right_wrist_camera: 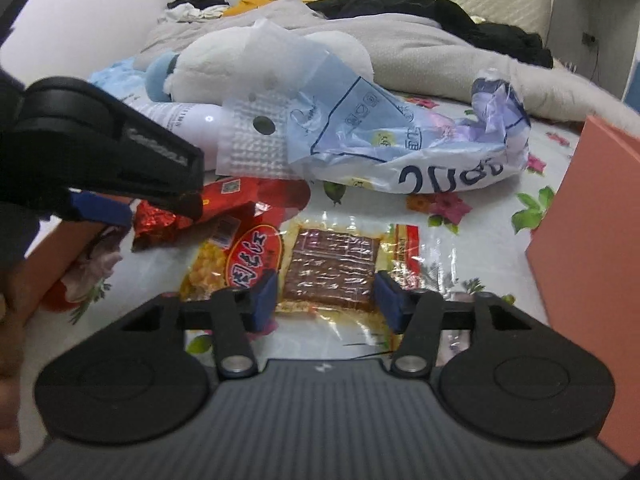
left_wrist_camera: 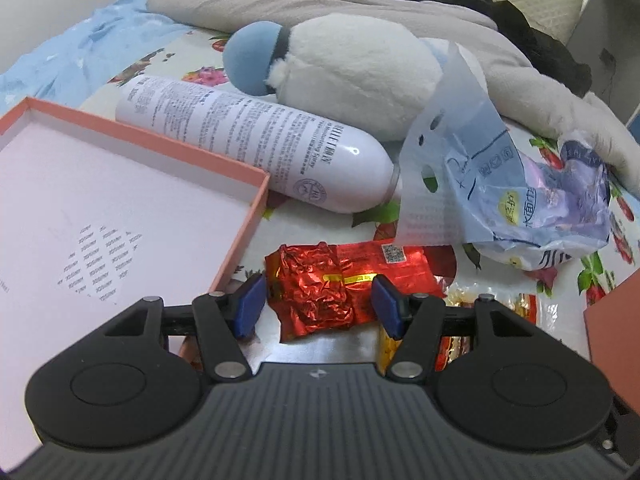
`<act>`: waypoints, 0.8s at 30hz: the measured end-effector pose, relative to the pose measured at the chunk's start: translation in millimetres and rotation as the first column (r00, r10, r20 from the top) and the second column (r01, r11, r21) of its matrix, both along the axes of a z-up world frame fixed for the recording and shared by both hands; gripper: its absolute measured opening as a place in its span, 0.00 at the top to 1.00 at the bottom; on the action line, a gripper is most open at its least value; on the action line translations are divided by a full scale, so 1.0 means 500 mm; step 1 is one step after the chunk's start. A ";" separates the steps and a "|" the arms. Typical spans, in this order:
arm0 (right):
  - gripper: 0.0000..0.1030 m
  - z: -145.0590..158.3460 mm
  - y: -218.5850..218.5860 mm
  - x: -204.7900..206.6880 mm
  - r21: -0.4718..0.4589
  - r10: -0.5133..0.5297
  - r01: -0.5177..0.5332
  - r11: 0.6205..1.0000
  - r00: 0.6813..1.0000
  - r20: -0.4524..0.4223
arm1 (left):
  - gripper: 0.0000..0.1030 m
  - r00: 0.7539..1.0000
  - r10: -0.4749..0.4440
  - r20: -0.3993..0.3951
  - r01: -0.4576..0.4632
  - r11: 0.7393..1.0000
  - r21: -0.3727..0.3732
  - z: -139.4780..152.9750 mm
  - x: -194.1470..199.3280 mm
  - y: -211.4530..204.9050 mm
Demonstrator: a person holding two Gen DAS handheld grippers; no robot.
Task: Organize snacks
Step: 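Grasp the red foil packet with the left tool while the right tool grasps the chocolate pack, then carry the red foil packet and chocolate pack with both tools to the deep box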
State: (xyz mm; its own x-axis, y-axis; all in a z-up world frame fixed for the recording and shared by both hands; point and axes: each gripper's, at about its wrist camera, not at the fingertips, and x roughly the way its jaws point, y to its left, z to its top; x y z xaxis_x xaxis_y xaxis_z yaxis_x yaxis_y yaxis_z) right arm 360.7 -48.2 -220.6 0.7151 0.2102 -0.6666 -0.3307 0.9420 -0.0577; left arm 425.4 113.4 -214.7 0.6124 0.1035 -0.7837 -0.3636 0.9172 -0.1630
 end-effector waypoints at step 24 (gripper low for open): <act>0.50 0.072 -0.099 -0.176 -0.016 0.064 -0.068 0.998 0.982 -0.177 | 0.60 0.997 -0.072 -0.033 0.071 0.997 -0.022 0.086 -0.232 -0.077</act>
